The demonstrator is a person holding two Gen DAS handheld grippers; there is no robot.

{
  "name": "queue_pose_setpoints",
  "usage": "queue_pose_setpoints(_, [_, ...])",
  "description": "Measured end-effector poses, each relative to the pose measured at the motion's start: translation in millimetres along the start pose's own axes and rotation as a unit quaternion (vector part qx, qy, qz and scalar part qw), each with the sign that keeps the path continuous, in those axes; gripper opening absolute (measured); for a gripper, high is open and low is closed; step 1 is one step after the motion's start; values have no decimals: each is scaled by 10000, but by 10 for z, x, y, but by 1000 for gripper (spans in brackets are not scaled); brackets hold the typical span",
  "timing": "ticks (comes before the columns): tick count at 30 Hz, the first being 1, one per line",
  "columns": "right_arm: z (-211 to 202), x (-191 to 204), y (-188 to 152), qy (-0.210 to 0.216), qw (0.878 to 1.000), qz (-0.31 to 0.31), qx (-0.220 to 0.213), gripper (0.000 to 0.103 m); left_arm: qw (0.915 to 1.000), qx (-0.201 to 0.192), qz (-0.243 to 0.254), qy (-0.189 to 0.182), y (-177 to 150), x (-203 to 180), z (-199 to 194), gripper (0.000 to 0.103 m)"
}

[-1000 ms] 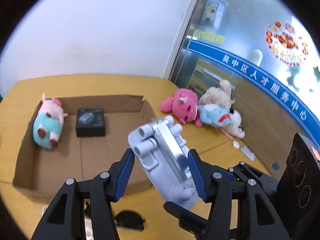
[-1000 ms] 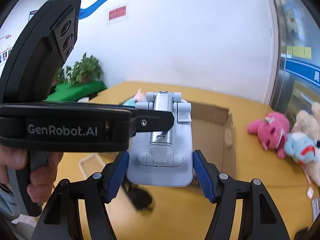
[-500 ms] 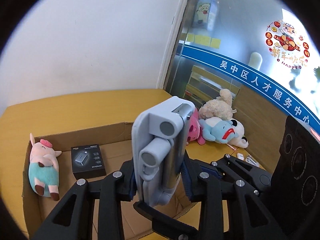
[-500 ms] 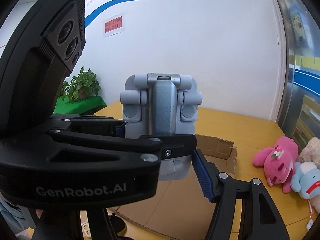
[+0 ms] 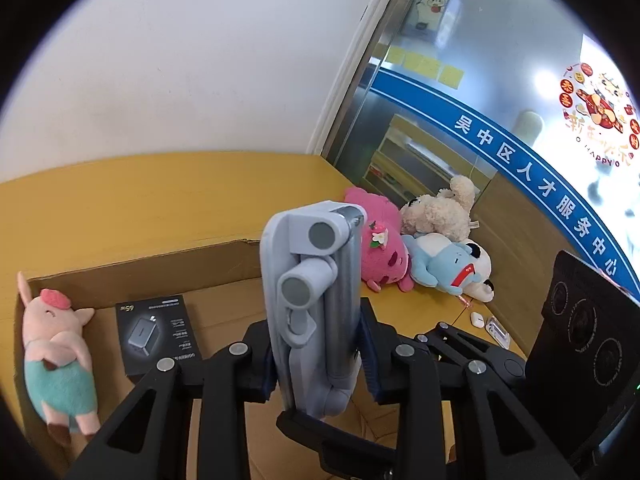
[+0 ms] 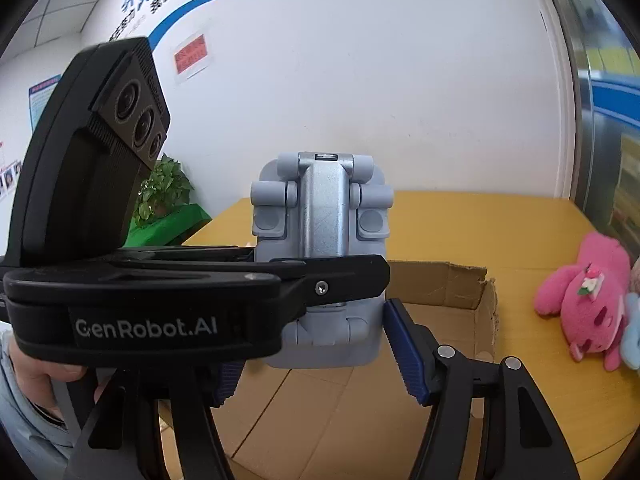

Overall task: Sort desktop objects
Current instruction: 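Lift the grey phone stand with both grippers and carry it over the box, then lower the phone stand into the cardboard box and open both grippers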

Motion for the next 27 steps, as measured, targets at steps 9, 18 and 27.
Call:
queue_pose_setpoints(9, [734,-512,12,-109,9971,419,621,63,9971,610,-405,-226,119,451,773,32])
queue_pose_setpoints(18, [1419,-933,-247,-286,9855,959,1372,62,9865,1288,-958,-319,-4,893,1618,30])
queue_pose_setpoints(27, [1753,-1053,-508,-344,9746,1112,1913,28,9719,1697,-1620,-213,-324,1189,2056,25])
Point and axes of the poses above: each gripper's, at about its wrist camera, not at the fingertips, and z roughly the way its jaws point, x to its left, y to its top, the point moved 6 cm from there along z, roughly the way its jaws point, and after that the axes turned 4 degrees about -y, right-handed, at the moved point
